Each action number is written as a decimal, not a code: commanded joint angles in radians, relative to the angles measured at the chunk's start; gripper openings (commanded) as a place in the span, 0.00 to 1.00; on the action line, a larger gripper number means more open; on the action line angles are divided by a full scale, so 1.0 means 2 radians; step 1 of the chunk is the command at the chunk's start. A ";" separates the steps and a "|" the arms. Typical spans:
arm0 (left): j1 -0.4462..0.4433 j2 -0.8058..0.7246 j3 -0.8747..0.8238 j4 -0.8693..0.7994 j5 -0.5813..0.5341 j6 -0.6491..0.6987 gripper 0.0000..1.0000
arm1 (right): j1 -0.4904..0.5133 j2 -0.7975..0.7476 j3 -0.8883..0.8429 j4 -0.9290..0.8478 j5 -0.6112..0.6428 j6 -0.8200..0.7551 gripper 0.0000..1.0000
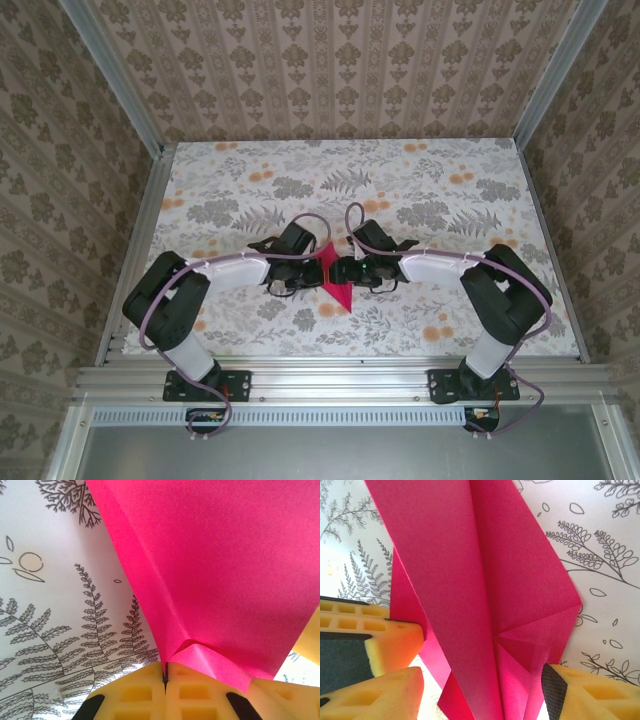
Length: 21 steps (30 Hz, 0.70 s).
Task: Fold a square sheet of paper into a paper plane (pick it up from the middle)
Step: Move the paper plane to the center of the table.
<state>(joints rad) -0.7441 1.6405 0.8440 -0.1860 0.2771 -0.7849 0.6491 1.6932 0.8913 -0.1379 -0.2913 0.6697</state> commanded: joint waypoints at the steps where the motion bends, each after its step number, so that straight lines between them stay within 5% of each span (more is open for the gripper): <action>1: 0.003 -0.005 -0.005 -0.007 0.005 0.012 0.00 | 0.003 0.010 0.013 -0.001 -0.020 -0.010 0.64; 21: 0.006 -0.005 -0.002 -0.011 0.005 0.012 0.00 | 0.032 0.021 0.037 -0.063 0.031 -0.042 0.43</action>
<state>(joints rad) -0.7425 1.6405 0.8440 -0.1867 0.2775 -0.7849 0.7006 1.7157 0.9325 -0.1944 -0.2821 0.6147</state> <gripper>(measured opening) 0.051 0.433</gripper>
